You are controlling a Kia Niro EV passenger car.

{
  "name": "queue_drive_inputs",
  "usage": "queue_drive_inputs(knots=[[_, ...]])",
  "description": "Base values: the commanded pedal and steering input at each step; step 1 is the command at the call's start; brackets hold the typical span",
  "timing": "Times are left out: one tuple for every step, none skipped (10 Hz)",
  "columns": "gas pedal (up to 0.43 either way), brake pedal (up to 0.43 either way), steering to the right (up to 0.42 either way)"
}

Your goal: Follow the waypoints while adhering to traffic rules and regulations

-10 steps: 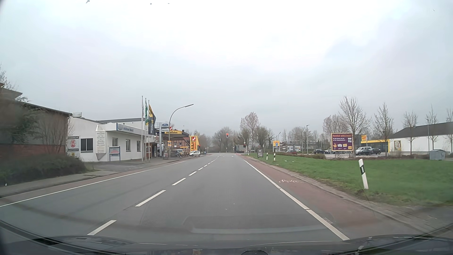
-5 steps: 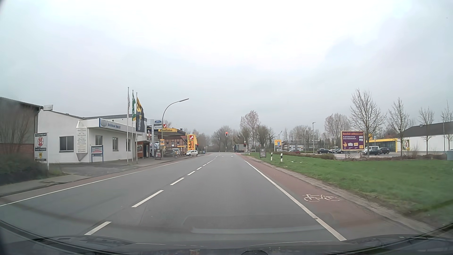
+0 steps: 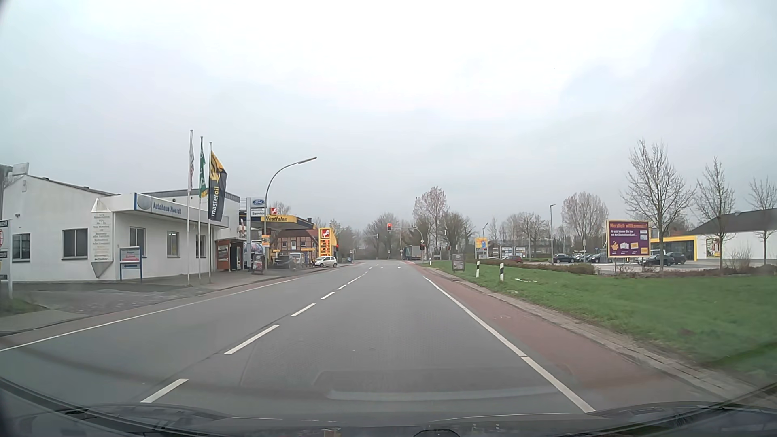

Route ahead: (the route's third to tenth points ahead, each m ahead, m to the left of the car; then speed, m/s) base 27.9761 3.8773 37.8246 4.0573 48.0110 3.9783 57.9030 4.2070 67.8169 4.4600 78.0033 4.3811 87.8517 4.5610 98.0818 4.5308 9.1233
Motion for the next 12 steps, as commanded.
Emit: queue_drive_inputs(knots=[[0.118,0.0,-0.002],[0.118,0.0,0.002],[0.118,0.0,0.002],[0.118,0.0,0.002],[0.118,0.0,0.002],[0.118,0.0,0.001],[0.118,0.0,0.001],[0.118,0.0,0.001],[0.11,0.0,0.001],[0.11,0.0,0.001],[0.11,0.0,0.0],[0.098,0.0,0.0]])
